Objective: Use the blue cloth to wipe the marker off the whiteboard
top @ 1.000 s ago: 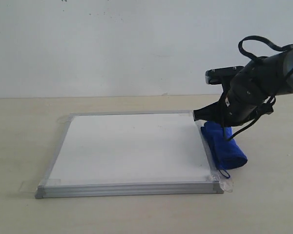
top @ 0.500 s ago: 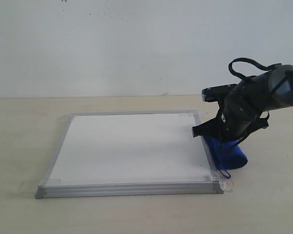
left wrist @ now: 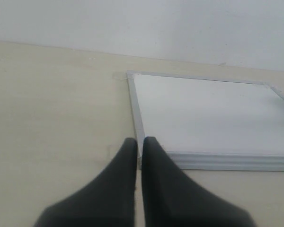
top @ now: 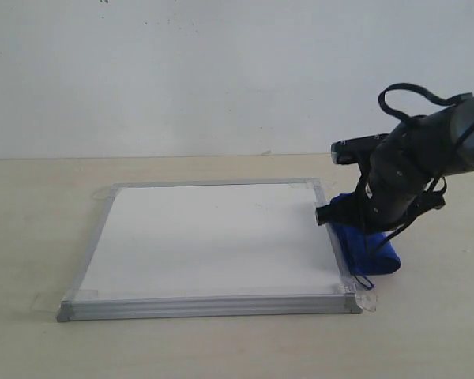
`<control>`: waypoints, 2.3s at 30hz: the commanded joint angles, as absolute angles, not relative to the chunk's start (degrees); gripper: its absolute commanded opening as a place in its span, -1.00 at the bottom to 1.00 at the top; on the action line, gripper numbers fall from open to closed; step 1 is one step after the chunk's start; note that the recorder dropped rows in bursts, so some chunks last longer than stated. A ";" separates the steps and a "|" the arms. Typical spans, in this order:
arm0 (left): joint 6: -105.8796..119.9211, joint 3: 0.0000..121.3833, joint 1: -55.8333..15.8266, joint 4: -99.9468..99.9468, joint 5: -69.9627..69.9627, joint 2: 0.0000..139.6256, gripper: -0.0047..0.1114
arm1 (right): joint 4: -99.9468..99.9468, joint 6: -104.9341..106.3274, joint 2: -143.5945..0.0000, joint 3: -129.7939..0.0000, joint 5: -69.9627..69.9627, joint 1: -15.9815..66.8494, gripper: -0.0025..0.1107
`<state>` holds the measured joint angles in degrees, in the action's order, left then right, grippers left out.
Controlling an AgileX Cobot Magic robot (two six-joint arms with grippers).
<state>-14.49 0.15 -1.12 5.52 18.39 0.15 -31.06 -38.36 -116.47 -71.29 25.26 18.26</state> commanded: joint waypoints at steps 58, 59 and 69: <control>-15.05 0.00 -1.24 5.55 18.00 0.00 -0.85 | -30.69 -43.96 -27.68 -13.47 -12.73 18.34 -0.96; -15.05 0.00 -1.24 5.55 18.00 0.00 -0.85 | -29.67 -44.60 -24.67 -11.87 -12.86 17.04 -0.96; -15.05 0.00 -1.24 5.55 18.00 0.00 -0.85 | -27.35 -44.49 -0.52 0.00 -22.20 13.88 -0.96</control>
